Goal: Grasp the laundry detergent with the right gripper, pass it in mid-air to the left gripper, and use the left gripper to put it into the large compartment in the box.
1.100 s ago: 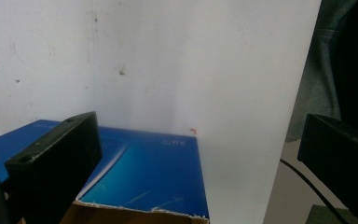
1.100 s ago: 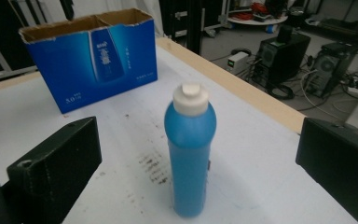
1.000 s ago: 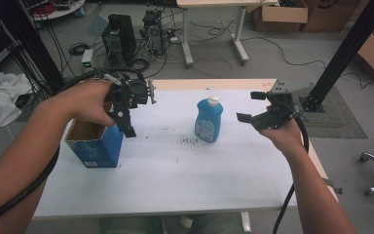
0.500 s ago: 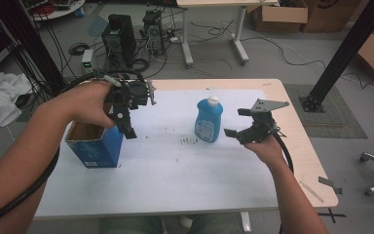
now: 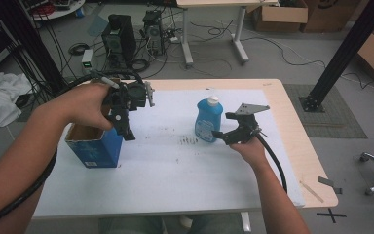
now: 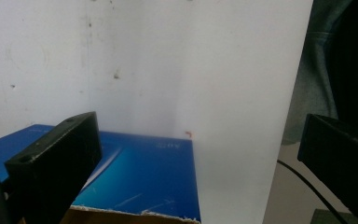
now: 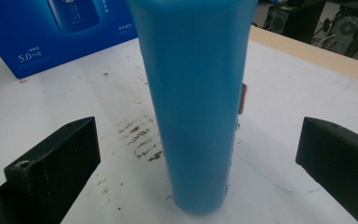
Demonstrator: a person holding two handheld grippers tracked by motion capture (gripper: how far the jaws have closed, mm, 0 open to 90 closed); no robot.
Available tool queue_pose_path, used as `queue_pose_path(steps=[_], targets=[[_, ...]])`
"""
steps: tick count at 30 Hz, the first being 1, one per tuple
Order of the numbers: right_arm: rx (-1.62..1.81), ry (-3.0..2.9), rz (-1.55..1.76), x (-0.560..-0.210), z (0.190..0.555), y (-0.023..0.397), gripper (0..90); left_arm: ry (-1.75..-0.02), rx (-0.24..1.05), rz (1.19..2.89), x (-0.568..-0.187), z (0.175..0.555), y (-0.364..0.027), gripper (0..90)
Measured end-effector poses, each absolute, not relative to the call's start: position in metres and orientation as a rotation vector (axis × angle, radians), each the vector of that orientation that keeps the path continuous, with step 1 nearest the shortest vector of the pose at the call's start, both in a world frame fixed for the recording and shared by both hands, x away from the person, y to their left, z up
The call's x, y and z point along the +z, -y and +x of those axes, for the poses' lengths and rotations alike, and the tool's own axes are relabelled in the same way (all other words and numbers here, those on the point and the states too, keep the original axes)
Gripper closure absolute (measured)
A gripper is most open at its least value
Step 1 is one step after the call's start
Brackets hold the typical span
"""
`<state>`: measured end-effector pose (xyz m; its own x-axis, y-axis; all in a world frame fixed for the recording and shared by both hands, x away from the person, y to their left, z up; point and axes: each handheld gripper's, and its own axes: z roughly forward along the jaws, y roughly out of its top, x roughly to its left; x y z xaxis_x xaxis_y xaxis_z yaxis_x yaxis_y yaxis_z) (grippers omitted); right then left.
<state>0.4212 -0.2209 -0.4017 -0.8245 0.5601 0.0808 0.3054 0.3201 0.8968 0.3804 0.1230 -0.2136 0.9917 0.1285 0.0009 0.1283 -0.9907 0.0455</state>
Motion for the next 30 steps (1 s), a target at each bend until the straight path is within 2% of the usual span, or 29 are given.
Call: queue_pose_path(steps=[18,30], targets=[[1.554,-2.290,0.769,-0.425,0.436,0.196,1.4,-0.201,0.009,3.089,-0.215,0.377,-0.127,0.1],[1.550,-2.266,0.775,-0.431,0.441,0.193,13.0,-0.217,0.011,3.092,-0.217,0.378,-0.129,0.1]])
